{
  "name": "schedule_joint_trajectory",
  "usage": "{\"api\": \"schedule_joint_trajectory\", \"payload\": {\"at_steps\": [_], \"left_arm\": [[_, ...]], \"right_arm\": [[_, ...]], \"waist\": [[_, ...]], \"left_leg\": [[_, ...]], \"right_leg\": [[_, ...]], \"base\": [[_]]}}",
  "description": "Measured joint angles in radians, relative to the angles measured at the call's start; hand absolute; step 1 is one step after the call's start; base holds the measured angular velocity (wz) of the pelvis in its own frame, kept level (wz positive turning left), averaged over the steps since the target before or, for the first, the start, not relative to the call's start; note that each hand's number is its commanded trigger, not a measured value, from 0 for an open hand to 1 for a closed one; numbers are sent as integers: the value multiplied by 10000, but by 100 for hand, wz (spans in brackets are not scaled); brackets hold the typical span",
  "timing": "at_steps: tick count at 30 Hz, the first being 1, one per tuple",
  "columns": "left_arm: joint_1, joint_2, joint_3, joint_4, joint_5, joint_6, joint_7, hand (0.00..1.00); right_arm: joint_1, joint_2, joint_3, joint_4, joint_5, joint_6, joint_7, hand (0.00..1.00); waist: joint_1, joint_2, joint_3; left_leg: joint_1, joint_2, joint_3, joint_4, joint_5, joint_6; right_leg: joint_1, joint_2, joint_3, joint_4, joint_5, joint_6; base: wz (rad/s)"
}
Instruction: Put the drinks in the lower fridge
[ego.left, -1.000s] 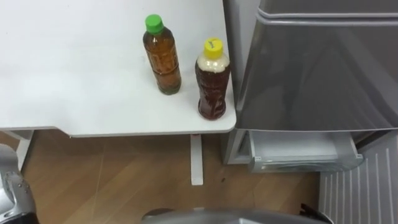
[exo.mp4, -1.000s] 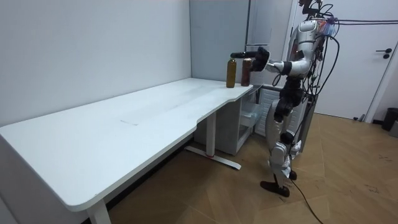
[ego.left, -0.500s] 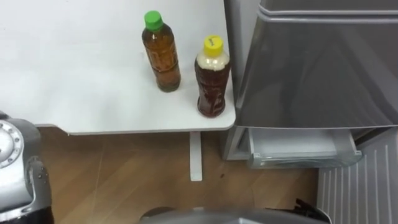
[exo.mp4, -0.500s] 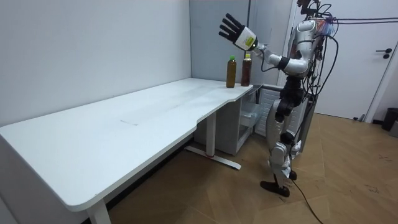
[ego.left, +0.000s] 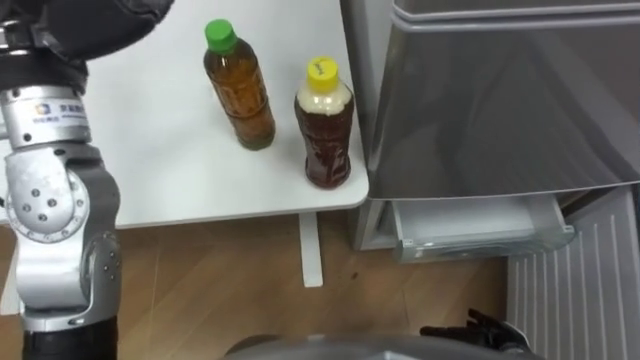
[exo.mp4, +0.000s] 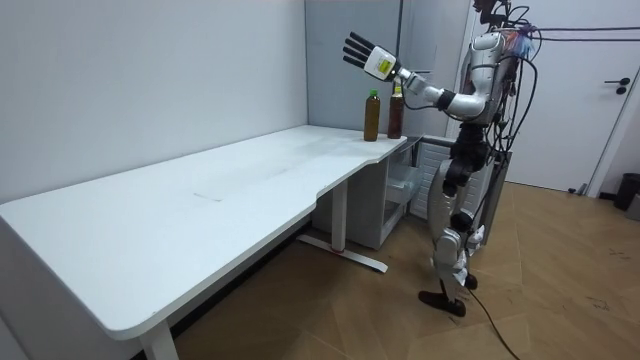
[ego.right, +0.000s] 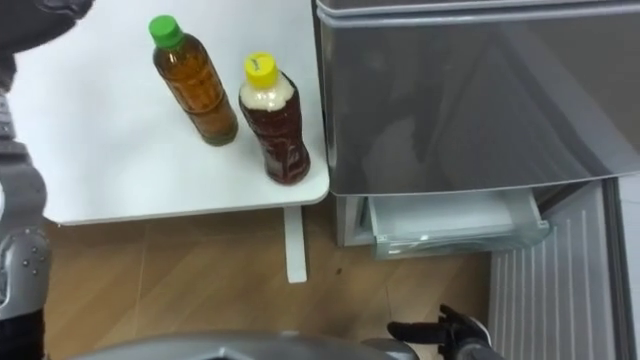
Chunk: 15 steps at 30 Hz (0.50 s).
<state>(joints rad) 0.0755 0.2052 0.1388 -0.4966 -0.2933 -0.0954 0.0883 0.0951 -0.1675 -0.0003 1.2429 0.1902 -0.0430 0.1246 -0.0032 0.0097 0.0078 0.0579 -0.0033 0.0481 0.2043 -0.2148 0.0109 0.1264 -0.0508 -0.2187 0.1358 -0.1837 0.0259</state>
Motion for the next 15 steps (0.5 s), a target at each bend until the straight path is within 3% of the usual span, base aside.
{"api": "schedule_joint_trajectory", "payload": {"at_steps": [5,15], "left_arm": [[-410,0,-264,-6,-79,232,-1241,0],[-445,2,-748,-5,-304,615,-2785,0]], "right_arm": [[-6,1,2,6,8,1,36,0],[-79,-15,129,27,294,14,-1,0]], "waist": [[-80,29,-16],[-271,97,-54]], "left_leg": [[16,39,69,-4,-1,-2],[66,71,238,7,-2,-2]], "right_leg": [[-8,35,167,108,1,-2],[-12,56,402,178,10,-17]], "base": [[-6],[-4]]}}
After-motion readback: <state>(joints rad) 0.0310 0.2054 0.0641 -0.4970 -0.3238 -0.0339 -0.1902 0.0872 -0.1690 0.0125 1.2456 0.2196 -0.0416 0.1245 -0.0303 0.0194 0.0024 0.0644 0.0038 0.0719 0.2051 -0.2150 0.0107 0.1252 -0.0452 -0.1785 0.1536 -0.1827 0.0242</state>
